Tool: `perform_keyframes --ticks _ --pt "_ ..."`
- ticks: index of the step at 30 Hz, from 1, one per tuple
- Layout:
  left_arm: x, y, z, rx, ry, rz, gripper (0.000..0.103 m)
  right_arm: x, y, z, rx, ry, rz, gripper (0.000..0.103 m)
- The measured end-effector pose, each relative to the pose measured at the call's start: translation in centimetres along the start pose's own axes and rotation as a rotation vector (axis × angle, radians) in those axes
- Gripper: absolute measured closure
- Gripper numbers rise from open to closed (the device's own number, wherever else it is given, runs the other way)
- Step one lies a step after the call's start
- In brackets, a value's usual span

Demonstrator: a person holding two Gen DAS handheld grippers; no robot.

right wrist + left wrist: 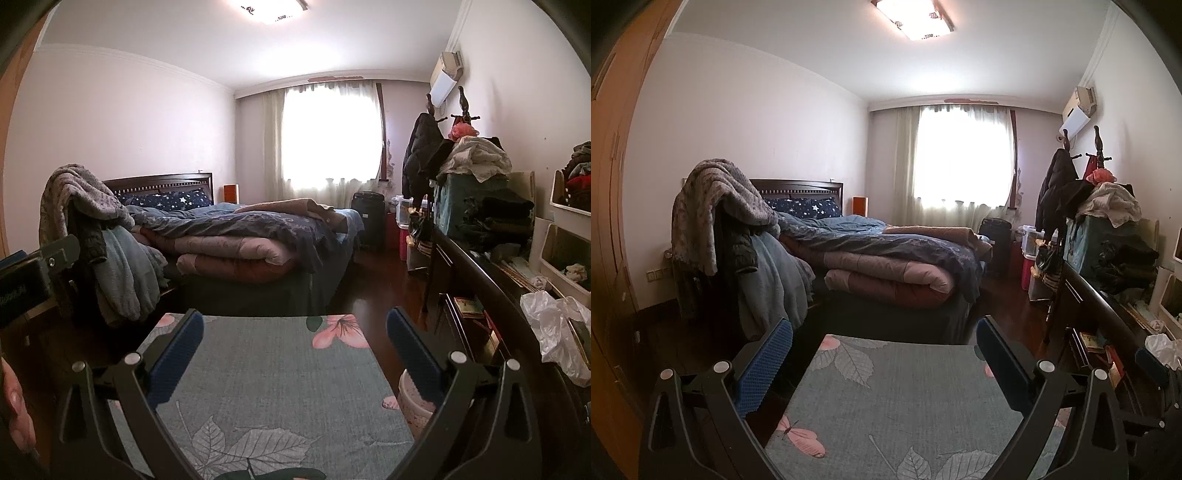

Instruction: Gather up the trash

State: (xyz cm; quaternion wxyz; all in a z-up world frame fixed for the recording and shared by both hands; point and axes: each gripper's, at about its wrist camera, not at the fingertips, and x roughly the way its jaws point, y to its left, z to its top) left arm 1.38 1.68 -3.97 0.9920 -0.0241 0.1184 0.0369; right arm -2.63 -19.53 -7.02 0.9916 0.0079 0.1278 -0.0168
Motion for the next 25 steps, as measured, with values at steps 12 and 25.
perform_keyframes --ticks 12,25 --pt "0.6 -0.4 -0.6 -0.002 0.017 -0.032 0.004 1.0 -0.1 -0.6 -0.01 0.027 0.01 0.003" --pt "1.5 -0.2 -1.2 -0.022 0.046 -0.037 0.004 2.1 0.0 -1.2 -0.012 0.061 0.011 0.003"
